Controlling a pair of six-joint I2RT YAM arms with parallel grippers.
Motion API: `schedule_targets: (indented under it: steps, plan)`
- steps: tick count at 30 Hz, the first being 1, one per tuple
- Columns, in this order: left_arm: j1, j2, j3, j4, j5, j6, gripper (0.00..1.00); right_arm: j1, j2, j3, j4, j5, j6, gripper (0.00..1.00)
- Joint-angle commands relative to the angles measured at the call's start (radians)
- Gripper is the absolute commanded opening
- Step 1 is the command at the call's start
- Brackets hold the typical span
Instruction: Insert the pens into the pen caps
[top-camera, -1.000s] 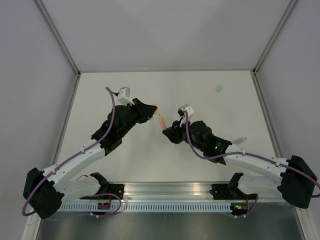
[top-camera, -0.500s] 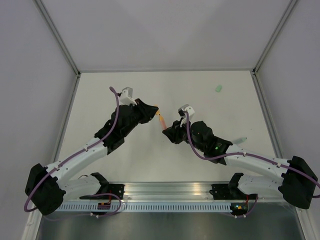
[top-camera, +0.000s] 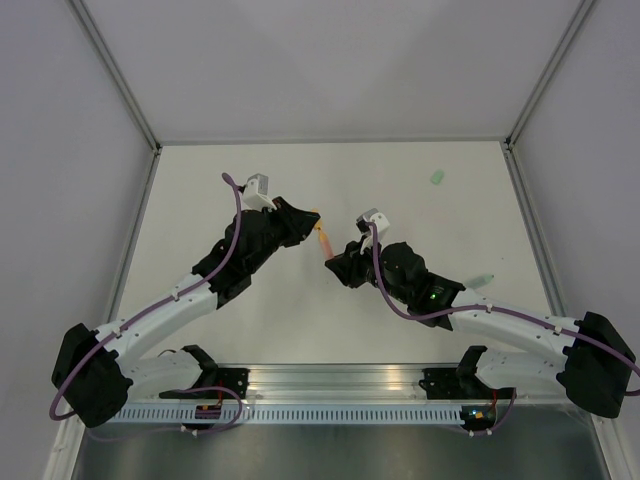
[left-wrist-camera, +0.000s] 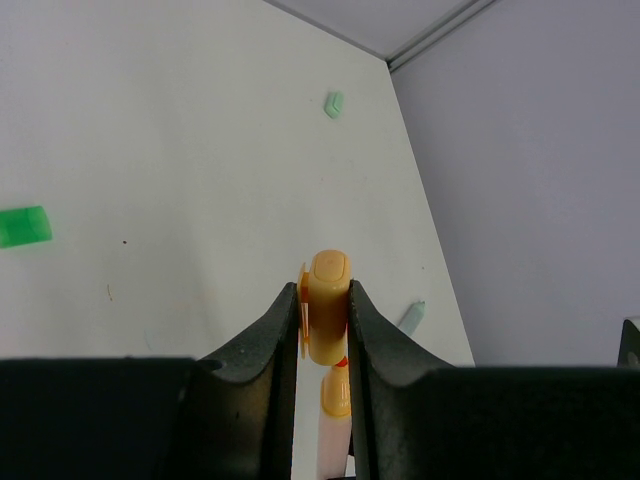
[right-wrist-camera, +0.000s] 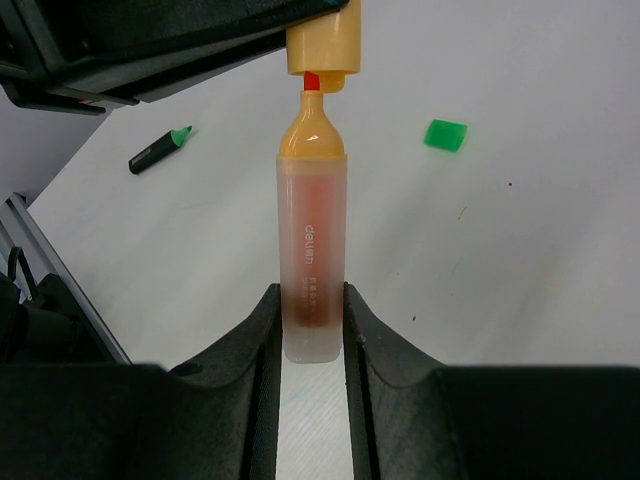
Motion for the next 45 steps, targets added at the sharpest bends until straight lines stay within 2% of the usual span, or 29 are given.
schedule_targets:
  steps: [1, 8, 28, 37, 45]
  plan:
    - [-0.007, -0.015, 0.015, 0.035, -0.024, -0.016, 0.02, 0.006, -0.010, 0.012, 0.025, 0.009, 0.008, 0.00]
    - [-0.008, -0.012, 0.039, 0.012, -0.018, -0.013, 0.02, 0.004, -0.011, 0.011, 0.025, 0.006, 0.008, 0.00]
    - [-0.010, 0.006, -0.011, 0.060, 0.048, -0.044, 0.02, 0.006, -0.011, 0.011, 0.020, 0.053, 0.000, 0.00]
    - [-0.088, 0.037, -0.013, 0.075, 0.016, -0.001, 0.02, 0.004, -0.019, 0.013, 0.009, 0.089, -0.005, 0.00]
    - [-0.097, 0.035, -0.091, 0.123, 0.018, 0.013, 0.02, 0.004, -0.059, -0.003, 0.003, 0.159, -0.011, 0.00]
